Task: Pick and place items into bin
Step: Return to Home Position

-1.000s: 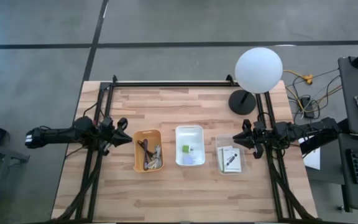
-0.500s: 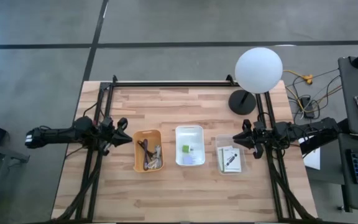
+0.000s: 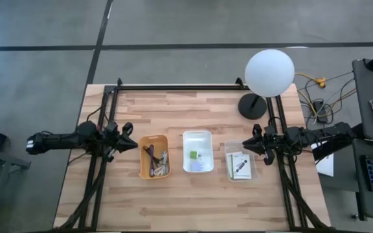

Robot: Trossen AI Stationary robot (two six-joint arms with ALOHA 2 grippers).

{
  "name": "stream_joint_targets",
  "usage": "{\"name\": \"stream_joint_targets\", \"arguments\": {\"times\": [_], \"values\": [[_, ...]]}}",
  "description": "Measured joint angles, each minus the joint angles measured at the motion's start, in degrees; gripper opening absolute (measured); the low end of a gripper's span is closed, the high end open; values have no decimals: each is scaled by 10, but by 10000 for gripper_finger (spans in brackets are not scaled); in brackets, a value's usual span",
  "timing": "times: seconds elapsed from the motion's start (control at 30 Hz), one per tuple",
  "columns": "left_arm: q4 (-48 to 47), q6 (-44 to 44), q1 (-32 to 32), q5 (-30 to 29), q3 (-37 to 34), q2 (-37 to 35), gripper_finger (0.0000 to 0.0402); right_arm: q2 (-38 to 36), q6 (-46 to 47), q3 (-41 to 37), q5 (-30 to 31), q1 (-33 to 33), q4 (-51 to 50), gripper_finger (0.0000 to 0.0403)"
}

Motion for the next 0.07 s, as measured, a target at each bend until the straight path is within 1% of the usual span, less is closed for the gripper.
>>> {"name": "stream_joint_targets", "arguments": {"times": [0.07], "values": [[0, 0, 0, 0, 0, 0, 0, 0, 0, 0, 0, 0, 0, 73]]}}
